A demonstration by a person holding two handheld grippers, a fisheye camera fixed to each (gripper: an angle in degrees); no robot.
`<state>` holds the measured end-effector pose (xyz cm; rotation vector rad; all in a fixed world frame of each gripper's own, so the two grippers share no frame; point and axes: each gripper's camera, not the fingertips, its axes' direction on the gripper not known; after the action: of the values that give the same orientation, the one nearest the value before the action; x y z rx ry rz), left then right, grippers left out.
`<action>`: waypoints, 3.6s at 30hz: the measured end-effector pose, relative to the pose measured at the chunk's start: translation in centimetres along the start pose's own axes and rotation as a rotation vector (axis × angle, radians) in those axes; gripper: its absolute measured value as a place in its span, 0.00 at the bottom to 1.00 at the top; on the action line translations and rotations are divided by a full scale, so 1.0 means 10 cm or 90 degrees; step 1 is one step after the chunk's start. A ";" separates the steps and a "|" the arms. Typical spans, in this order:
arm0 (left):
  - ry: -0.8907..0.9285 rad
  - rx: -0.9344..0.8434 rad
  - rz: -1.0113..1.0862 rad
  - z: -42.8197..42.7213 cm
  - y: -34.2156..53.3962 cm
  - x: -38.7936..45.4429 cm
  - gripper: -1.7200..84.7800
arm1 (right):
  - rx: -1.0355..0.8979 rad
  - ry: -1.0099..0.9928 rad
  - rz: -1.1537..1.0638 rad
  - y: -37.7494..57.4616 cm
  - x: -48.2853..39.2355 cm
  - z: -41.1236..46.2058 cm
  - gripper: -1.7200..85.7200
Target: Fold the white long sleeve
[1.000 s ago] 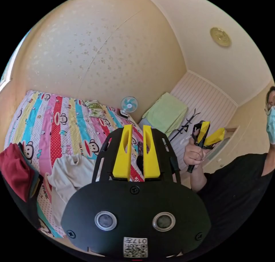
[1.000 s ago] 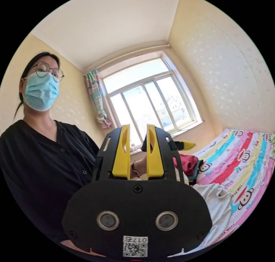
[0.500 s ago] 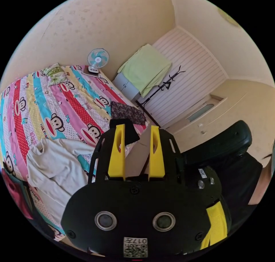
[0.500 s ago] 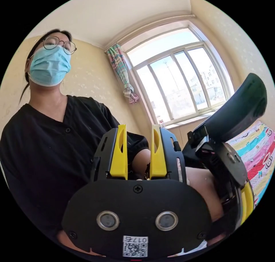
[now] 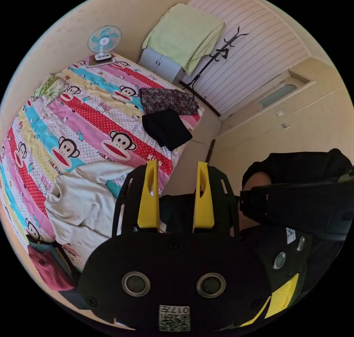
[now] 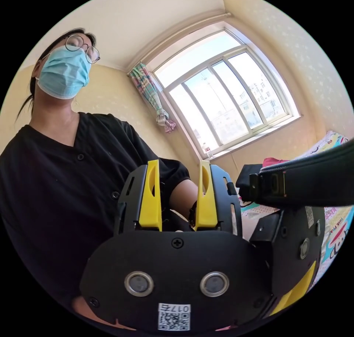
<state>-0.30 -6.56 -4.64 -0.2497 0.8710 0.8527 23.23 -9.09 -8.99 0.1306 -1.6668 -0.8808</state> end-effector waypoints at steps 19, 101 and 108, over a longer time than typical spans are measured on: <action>-0.192 0.230 -0.816 0.86 3.14 -2.76 0.19 | -0.218 0.487 0.509 2.51 2.49 -0.11 0.18; -0.064 0.541 -0.924 1.20 6.42 -2.27 0.15 | 0.674 0.649 1.002 4.88 0.12 -0.96 0.06; -0.022 0.637 -0.982 1.22 7.23 -2.42 0.16 | 0.396 0.786 0.524 2.51 0.65 -0.50 0.06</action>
<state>-55.60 33.59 31.24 0.0309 0.7040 -1.0130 34.74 2.94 11.56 0.3021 -0.6099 0.3773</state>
